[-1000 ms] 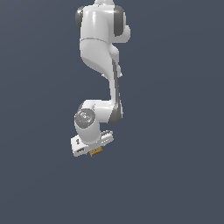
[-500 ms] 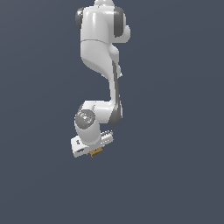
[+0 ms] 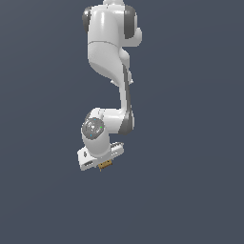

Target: Pick up the object and move it to a goal position.

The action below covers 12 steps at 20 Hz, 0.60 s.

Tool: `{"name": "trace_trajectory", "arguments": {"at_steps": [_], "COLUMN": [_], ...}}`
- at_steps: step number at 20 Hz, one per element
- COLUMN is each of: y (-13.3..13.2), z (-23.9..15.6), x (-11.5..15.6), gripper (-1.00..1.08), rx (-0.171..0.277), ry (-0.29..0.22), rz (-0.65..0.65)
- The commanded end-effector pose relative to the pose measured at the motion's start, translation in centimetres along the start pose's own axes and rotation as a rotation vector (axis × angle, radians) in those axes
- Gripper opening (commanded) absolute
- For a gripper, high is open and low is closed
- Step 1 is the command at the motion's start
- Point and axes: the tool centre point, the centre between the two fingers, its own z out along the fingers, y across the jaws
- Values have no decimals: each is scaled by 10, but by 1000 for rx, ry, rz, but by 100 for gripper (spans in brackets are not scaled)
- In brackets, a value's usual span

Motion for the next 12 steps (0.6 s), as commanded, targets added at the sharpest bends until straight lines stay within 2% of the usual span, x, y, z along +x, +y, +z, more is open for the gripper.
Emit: {"name": "trace_trajectory", "arguments": {"at_steps": [1,7,12], "y": [-3,-17,-36], "z": [-8,-43,-90], "x": [2,6,11], "gripper": [-100,-100,-100], "rx": [-1,-1,-2], "ry": [2,2,2], "rz": [0,0,-1]}}
